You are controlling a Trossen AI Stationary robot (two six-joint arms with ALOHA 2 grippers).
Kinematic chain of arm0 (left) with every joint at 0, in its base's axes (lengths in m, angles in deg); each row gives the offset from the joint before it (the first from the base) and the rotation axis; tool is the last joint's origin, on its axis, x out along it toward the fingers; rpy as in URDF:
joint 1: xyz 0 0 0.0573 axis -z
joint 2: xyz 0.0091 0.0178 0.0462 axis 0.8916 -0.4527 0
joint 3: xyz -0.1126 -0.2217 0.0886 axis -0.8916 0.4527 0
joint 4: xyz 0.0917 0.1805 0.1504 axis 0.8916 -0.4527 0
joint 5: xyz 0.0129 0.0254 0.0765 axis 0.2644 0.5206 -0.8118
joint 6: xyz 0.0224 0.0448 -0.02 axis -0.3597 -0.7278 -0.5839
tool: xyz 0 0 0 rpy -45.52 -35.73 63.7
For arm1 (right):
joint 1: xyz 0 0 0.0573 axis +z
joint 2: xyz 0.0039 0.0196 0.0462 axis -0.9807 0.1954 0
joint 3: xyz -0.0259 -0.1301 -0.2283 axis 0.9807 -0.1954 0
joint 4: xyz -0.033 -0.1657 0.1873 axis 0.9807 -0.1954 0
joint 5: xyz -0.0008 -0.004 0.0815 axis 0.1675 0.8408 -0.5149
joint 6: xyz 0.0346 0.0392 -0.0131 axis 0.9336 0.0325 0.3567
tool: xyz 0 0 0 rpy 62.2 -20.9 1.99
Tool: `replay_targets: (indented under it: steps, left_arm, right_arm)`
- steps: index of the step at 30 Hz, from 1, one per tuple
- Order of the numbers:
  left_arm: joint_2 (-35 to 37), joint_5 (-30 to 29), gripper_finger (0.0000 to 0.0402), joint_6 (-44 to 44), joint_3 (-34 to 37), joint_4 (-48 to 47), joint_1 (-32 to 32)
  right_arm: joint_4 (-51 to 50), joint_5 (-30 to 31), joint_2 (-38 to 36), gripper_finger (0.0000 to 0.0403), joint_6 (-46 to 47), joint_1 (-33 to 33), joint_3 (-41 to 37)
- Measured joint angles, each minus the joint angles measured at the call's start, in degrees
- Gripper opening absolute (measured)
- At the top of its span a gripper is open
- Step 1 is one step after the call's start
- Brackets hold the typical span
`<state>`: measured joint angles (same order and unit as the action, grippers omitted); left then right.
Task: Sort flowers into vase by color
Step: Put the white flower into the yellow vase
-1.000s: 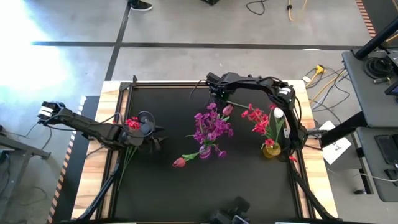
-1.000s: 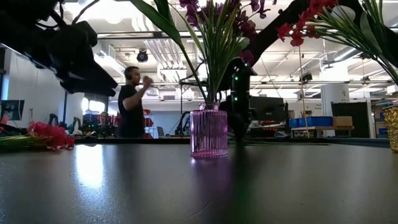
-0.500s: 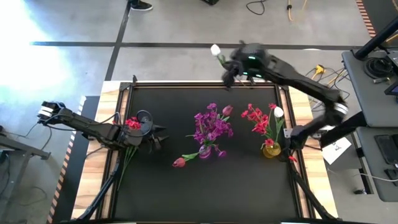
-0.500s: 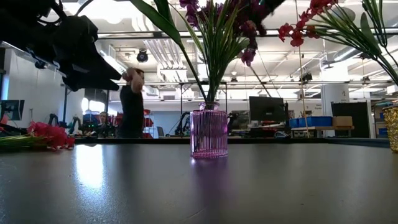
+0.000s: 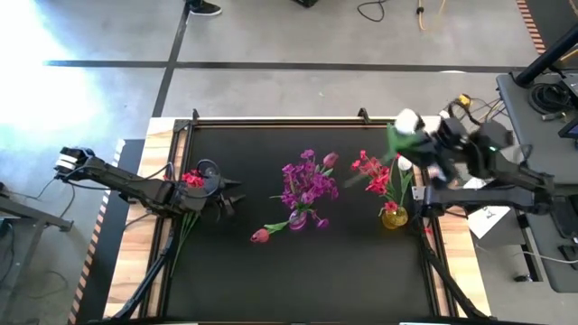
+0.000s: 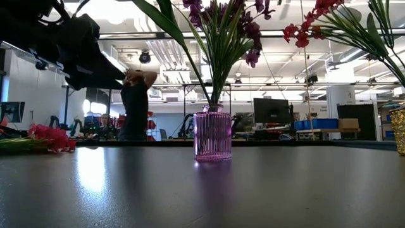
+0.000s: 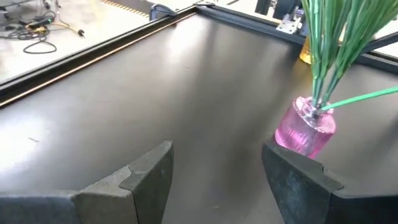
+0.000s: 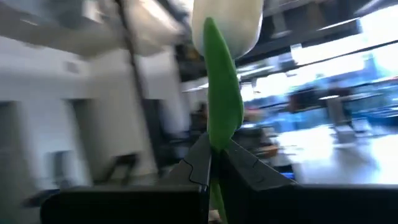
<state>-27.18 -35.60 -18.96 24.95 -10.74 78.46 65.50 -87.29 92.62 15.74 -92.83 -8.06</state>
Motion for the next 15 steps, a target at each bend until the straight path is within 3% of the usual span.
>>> replay_targets:
  steps: [7,15]
  left_arm:
    - [0.0,-0.18,0.0229,-0.24,0.0,2.35,0.0]
    - [0.0,-0.91,0.0229,-0.04,0.0,4.3,0.0]
  right_arm:
    - [-2.92,-8.82,-13.08,0.0012,5.6,3.78,-4.94]
    - [-28.88,-8.4,-21.98,0.0012,2.07,3.73,-5.31]
